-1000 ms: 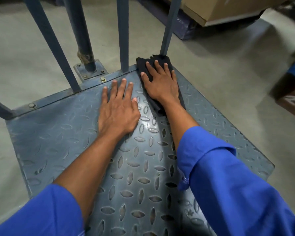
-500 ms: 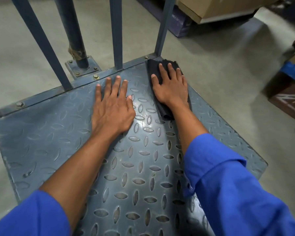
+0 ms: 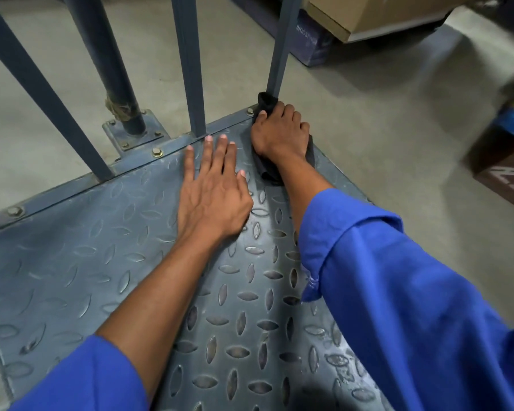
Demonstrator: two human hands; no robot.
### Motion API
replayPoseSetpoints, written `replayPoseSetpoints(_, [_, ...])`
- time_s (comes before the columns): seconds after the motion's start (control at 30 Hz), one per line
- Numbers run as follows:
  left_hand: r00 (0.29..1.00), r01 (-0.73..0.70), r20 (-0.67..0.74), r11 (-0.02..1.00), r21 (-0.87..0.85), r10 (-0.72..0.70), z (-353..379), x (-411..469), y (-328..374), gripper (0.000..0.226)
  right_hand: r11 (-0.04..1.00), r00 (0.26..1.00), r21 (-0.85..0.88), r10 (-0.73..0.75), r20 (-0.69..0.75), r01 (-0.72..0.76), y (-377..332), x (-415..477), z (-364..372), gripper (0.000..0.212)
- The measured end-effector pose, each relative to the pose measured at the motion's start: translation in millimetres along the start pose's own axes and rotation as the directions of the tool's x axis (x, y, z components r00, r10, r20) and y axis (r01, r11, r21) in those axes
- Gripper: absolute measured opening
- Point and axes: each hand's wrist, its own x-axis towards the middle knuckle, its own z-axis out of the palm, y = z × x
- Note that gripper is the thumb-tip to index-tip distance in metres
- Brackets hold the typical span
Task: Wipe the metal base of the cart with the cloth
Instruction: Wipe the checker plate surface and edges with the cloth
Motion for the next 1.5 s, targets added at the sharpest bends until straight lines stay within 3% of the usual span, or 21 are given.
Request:
replayPoseSetpoints(0.27, [0.994,-0.048,0.093,0.998,-0.036,0.051,-9.4,-8.1,3.7,0.064,0.997,0.996,-0.024,-0.075,0.051,0.076,39.4,-32.4,-13.7,0.062])
replayPoseSetpoints(0.57, [0.984,-0.104,0.134,0.991,-0.080,0.114,-7.6,-46.9,49.4,0.066,0.993,0.994,-0.046,0.109,-0.007,-0.110,142.3,-138.2,-40.2,0.059])
replayPoseSetpoints(1.13, [0.995,-0.087,0.036,0.995,-0.055,0.089,11.7,-29.2,58.1,0.070,0.996,0.989,0.084,-0.049,0.137,0.037,22.2,19.1,-11.6,0.051])
replayPoseSetpoints(1.3, [0.995,-0.086,0.047,0.995,-0.058,0.088,8.7,-28.9,58.1,0.069,0.993,0.985,0.104,-0.062,0.158,0.046,32.4,8.4,-19.2,0.050])
replayPoseSetpoints(1.5, [0.991,-0.088,0.101,0.994,-0.058,0.093,1.1,-29.8,58.3,0.068,0.998,0.996,0.024,0.051,0.069,-0.053,115.2,-88.4,-37.9,0.048])
